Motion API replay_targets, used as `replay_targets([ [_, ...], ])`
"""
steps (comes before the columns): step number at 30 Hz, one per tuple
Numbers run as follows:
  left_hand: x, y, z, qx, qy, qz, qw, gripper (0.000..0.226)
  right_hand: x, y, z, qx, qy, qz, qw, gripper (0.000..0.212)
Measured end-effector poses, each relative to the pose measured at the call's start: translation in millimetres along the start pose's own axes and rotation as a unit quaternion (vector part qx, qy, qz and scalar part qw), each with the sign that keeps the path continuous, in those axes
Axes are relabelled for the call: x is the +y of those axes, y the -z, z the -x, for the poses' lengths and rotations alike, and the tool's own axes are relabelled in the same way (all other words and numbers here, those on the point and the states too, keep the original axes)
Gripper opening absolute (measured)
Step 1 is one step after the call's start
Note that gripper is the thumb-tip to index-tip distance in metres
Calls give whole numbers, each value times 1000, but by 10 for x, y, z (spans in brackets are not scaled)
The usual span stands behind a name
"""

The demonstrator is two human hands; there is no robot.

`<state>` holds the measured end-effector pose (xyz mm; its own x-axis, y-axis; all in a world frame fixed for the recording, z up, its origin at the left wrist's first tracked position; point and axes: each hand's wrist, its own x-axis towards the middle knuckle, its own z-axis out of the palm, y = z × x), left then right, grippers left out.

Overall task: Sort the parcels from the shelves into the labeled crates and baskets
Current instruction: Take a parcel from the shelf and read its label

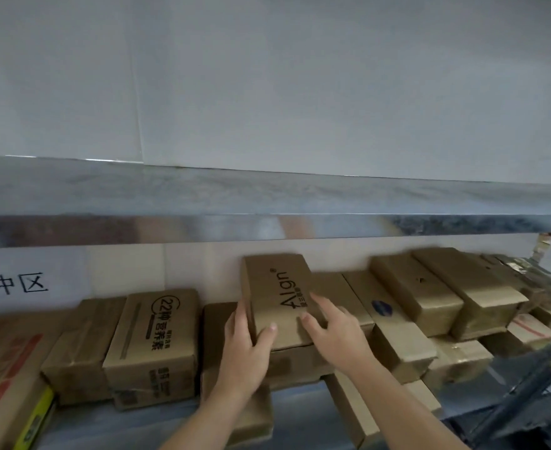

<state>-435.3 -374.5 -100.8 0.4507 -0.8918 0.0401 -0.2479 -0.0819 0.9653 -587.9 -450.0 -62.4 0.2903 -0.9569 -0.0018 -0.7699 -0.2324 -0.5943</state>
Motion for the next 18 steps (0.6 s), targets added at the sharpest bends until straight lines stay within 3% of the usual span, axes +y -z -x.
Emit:
replay_targets([
  [8, 180, -98, 283, 43, 14, 140, 989, 38, 137, 131, 131, 17, 38, -129, 991, 54],
  [13, 343, -251, 746, 129, -24, 38, 991, 53, 455, 340, 385, -21, 84, -247, 965, 54],
  [15, 393, -343, 939, 121, -2, 86, 989, 61, 580, 395, 519, -45, 88, -295, 950, 57],
  [18, 453, -447, 1182, 117, 7, 174, 978, 51, 768, 461, 682, -63, 104, -340, 933, 73],
])
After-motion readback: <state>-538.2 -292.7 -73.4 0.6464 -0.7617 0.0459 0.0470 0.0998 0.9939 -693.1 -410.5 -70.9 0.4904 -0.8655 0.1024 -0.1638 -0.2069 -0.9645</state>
